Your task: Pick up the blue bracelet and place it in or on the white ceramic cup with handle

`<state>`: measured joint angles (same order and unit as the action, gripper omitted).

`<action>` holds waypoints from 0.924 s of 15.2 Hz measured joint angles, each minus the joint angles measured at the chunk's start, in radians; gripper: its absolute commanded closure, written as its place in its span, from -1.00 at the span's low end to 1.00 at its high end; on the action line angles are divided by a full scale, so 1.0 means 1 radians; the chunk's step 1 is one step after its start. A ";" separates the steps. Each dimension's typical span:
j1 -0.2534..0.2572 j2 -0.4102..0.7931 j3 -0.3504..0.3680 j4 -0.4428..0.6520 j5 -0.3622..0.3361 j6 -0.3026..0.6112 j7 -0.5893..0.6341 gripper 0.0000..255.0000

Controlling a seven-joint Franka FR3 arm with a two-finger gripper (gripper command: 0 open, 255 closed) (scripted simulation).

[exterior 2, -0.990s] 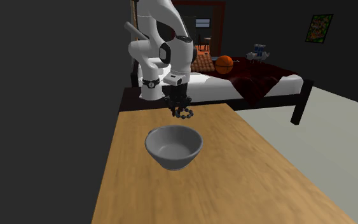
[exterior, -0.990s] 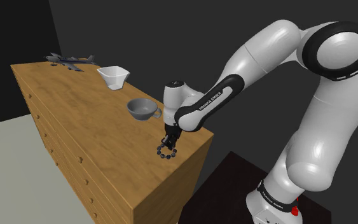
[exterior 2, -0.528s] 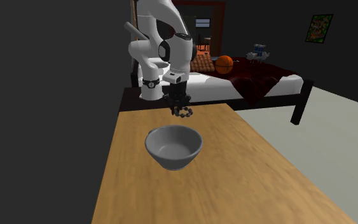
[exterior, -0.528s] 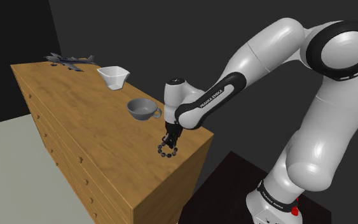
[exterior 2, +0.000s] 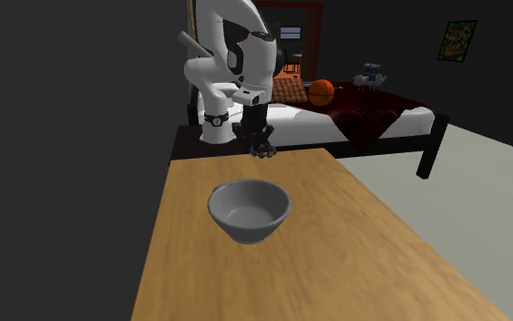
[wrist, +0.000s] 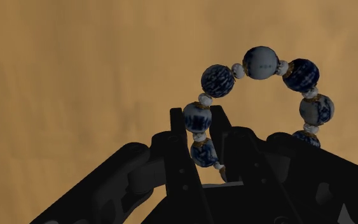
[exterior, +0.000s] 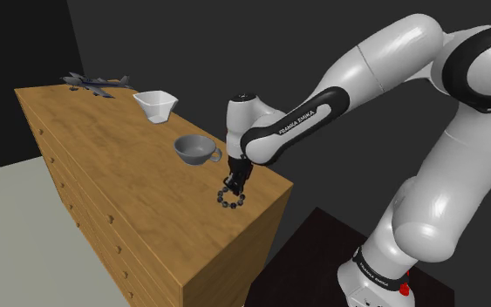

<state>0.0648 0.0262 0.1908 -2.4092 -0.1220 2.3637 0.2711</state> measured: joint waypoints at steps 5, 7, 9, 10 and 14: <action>0.001 -0.056 0.001 0.021 0.023 -0.074 -0.020 1.00; 0.002 -0.070 0.002 0.033 0.028 -0.100 -0.024 1.00; 0.002 -0.090 0.001 0.039 0.035 -0.126 -0.032 1.00; 0.002 -0.100 0.001 0.046 0.039 -0.142 -0.035 1.00; 0.003 -0.134 0.000 0.066 0.049 -0.195 -0.046 1.00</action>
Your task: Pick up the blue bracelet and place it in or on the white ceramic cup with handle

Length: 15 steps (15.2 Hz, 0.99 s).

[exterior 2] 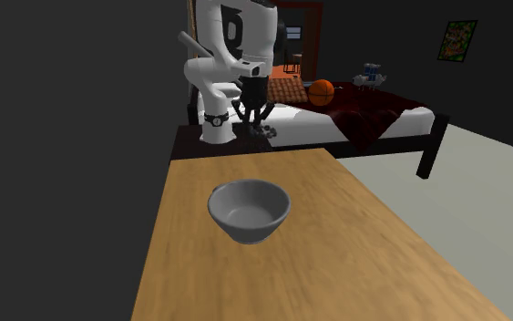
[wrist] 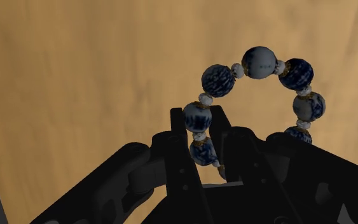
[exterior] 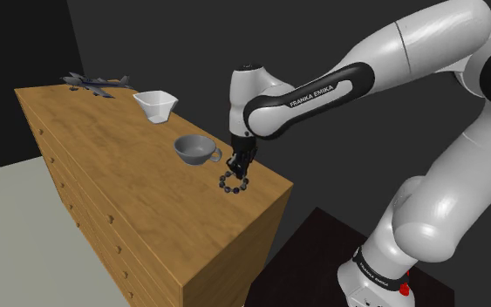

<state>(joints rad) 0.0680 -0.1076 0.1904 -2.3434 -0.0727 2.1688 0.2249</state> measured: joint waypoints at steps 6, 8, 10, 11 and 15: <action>-0.009 0.010 -0.010 0.078 -0.002 -0.067 -0.021 1.00; -0.016 0.073 -0.016 0.153 -0.015 -0.080 -0.028 1.00; -0.029 0.139 -0.028 0.235 -0.028 -0.095 -0.047 1.00; -0.035 0.173 -0.035 0.272 -0.035 -0.097 -0.056 1.00; -0.048 0.304 -0.050 0.457 -0.053 -0.151 -0.084 1.00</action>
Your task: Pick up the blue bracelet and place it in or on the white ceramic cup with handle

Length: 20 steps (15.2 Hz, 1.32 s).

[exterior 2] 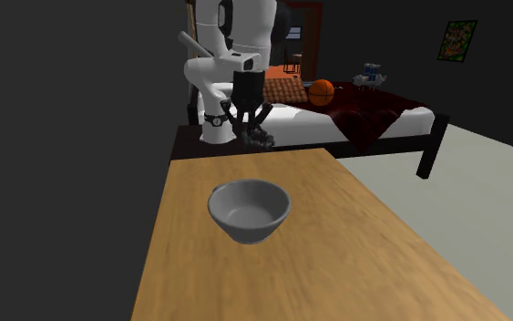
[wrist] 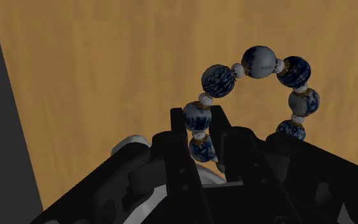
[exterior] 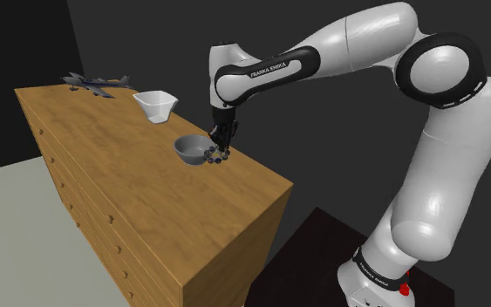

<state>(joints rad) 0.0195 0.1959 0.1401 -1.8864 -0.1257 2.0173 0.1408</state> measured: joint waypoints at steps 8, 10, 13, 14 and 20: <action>-0.015 0.308 -0.029 0.456 -0.024 -0.145 -0.064 1.00; -0.016 0.407 -0.036 0.611 -0.028 -0.199 -0.083 1.00; -0.002 0.637 -0.048 1.006 -0.033 -0.356 -0.118 1.00; -0.003 0.688 -0.052 1.085 -0.034 -0.387 -0.128 1.00; -0.012 0.719 -0.054 1.063 -0.035 -0.334 -0.131 1.00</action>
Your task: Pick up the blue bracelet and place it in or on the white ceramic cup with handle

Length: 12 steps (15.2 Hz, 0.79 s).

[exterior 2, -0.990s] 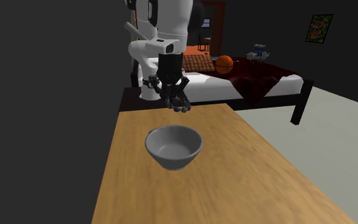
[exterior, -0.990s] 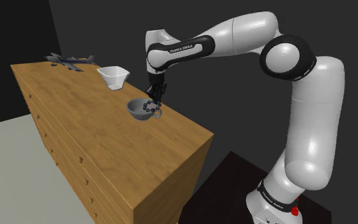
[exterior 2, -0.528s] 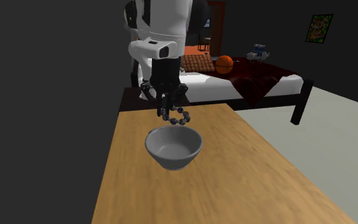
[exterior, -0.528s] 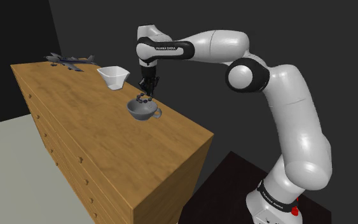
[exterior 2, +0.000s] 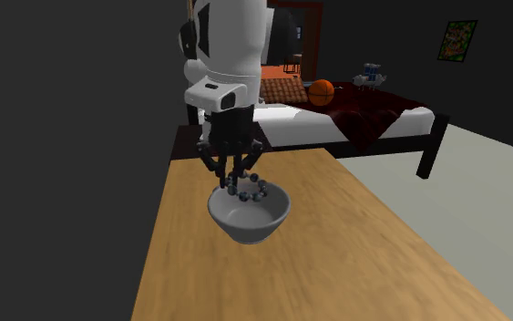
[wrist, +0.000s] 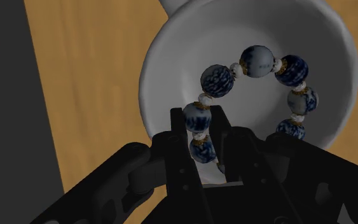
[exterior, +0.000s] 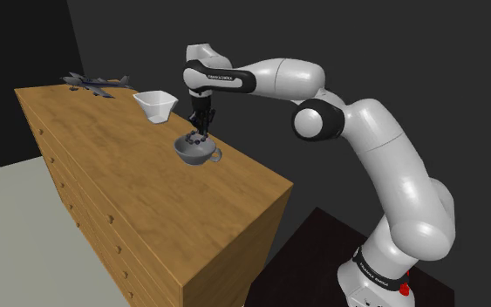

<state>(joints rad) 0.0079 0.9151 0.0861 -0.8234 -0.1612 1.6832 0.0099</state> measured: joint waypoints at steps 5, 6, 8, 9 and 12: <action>-0.002 -0.002 0.000 -0.071 -0.002 0.068 0.010 1.00; -0.002 0.006 0.000 -0.070 -0.002 0.076 0.010 1.00; -0.003 0.003 0.000 -0.097 -0.003 0.099 0.013 1.00; -0.004 0.005 0.000 -0.098 -0.003 0.102 0.013 1.00; -0.004 0.007 0.000 -0.098 -0.003 0.104 0.012 1.00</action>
<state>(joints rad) 0.0035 0.9219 0.0859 -0.9211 -0.1645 1.7870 0.0222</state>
